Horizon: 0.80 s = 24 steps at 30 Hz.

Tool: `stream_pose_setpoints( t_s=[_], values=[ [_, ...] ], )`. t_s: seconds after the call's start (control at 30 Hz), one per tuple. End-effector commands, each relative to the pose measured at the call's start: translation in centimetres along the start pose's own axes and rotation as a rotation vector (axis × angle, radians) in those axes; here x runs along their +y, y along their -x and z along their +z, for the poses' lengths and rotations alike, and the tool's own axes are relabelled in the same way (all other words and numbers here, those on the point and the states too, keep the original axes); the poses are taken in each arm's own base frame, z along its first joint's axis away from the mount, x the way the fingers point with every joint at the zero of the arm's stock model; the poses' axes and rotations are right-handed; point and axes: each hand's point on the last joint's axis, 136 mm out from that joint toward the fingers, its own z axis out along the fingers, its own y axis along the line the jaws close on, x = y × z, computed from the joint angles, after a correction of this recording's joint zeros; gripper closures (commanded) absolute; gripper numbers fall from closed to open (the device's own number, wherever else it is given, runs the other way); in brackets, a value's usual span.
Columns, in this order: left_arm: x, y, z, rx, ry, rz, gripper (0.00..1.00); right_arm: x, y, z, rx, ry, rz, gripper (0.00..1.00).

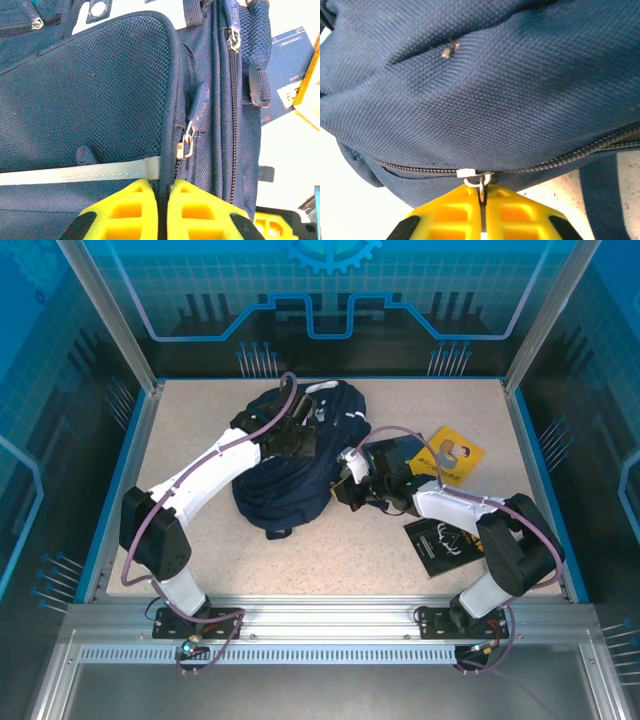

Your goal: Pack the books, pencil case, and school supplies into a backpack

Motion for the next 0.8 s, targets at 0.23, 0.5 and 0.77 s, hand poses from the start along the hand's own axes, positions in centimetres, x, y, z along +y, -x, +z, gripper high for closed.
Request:
stream_pose_setpoints(
  t_s=[0.23, 0.5, 0.77],
  values=[
    [-0.1, 4.2, 1.9, -0.105, -0.031, -0.251, 1.00, 3.7, 0.1, 0.0, -0.059, -0.061, -0.161, 0.99],
    [-1.8, 4.5, 3.7, -0.074, -0.113, -0.290, 1.00, 5.7, 0.5, 2.0, -0.083, 0.001, -0.100, 0.92],
    [-2.0, 3.3, 3.1, -0.055, -0.147, -0.200, 1.00, 1.5, 1.3, -2.2, -0.128, -0.079, 0.211, 0.55]
  ],
)
